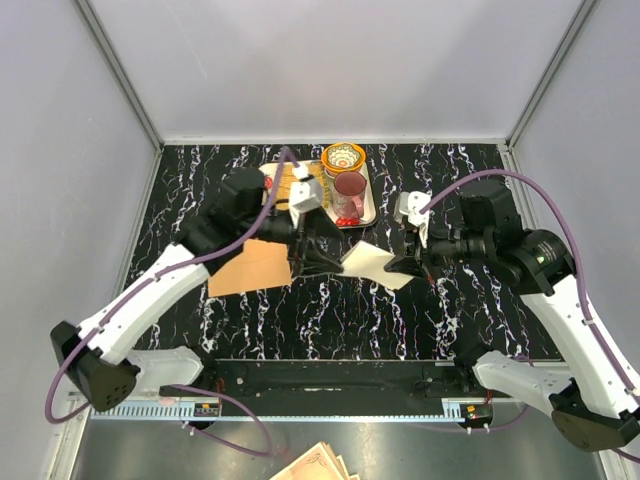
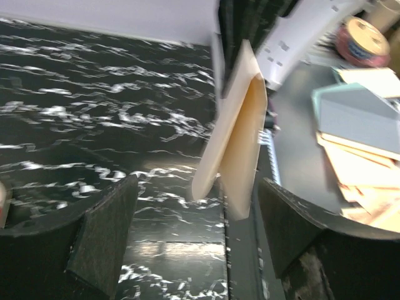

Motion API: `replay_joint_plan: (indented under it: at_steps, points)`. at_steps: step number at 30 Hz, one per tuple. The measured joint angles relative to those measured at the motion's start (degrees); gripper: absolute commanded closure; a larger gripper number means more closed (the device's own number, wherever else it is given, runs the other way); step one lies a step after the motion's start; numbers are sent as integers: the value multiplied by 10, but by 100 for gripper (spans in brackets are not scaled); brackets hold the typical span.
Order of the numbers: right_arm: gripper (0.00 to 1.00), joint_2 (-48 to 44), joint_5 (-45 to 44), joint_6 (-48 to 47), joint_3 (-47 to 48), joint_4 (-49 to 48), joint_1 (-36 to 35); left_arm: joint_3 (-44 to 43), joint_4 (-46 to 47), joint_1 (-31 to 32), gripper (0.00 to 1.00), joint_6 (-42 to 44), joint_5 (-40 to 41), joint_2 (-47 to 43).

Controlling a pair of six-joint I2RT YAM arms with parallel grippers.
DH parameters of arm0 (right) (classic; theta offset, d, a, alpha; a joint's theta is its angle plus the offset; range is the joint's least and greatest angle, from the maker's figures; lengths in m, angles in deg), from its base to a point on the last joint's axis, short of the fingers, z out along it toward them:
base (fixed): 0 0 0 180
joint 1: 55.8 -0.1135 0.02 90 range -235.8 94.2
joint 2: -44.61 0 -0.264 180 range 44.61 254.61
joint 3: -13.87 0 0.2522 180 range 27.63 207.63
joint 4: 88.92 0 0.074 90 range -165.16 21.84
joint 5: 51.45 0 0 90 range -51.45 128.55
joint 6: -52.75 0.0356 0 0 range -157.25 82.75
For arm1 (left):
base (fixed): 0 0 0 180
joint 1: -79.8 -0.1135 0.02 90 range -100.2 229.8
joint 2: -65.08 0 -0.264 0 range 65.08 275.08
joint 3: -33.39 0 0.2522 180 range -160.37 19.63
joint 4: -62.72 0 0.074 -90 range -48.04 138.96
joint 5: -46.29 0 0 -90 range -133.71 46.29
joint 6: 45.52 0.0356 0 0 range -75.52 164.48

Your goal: Place the letter into the envelope and seal it

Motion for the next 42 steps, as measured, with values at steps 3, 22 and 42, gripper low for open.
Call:
replay_joint_plan:
  at_steps: [3, 22, 42]
  points:
    - [91, -7, -1, 12, -5, -11, 0, 21, -5, -38, 2, 10, 32, -49]
    - [42, -3, 40, 35, -7, -54, -7, 24, 107, -2, 96, -75, -7, -10]
    - [98, 59, 73, 117, 37, -98, -21, -8, 4, 25, 99, 21, -39, 9]
